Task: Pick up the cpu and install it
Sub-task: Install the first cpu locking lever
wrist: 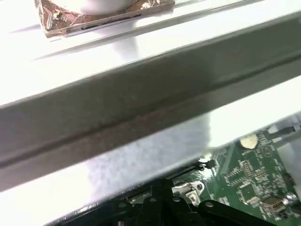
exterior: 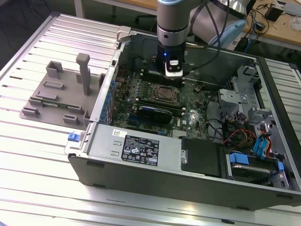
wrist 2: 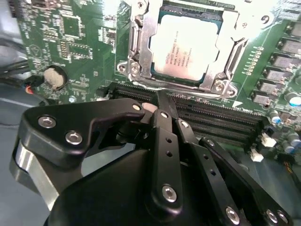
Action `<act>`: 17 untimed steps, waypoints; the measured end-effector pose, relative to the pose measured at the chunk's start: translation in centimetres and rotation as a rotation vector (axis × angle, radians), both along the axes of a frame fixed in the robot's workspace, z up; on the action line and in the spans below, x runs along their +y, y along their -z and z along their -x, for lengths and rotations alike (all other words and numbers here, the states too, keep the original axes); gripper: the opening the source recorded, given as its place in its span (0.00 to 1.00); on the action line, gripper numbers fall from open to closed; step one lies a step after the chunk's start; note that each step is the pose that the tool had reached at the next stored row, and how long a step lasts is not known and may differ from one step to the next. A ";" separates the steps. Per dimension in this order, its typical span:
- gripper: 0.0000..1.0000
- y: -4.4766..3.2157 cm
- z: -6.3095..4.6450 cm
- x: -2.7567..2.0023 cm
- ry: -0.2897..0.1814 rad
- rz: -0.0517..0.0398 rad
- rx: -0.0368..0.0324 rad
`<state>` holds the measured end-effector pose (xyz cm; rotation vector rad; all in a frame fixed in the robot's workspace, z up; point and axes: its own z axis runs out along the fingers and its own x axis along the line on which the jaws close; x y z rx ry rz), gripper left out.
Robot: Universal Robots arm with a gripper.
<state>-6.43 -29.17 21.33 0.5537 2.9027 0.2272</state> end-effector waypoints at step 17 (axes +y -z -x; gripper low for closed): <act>0.11 -1.69 -0.1 0.00 -0.005 0.0286 0.0980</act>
